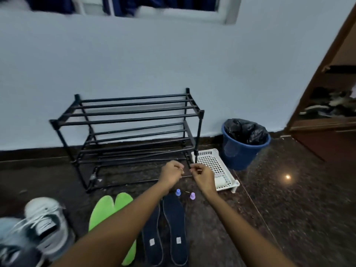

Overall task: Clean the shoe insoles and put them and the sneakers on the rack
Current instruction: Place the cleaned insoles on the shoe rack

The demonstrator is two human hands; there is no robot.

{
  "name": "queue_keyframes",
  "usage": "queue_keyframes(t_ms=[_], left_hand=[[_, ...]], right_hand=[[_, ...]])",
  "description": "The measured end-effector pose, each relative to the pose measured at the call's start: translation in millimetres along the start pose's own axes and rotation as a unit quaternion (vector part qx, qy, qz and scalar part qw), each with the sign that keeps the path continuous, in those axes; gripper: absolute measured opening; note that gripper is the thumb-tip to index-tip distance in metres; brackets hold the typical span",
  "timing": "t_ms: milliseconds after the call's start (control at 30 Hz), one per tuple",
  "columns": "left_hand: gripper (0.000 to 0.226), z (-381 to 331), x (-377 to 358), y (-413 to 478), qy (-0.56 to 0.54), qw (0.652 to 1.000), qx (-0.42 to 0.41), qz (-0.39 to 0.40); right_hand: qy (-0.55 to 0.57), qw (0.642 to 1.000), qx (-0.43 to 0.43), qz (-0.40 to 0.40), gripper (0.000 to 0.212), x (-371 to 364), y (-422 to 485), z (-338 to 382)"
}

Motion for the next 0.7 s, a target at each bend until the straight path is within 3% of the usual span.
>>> queue_keyframes(t_ms=[367,700], left_hand=[[0.028,35.1,115.5,-91.9,-0.048,0.997,0.011,-0.06],[0.018,222.7,166.0,-82.1,-0.07,0.981,0.153,-0.098]], right_hand=[[-0.018,0.994,-0.011,0.106,0.015,-72.3,-50.9,51.1],[-0.036,0.964,-0.155,0.215,0.014,-226.5,-78.2,-66.9]])
Point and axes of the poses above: each hand's wrist, its own y-axis towards the middle knuckle, its own x-axis out of the back of the hand, z = x × y, the point moved 10 cm from there along y, towards the middle knuckle, and after that the axes turned 7 degrees about z, right-handed, at the moved point
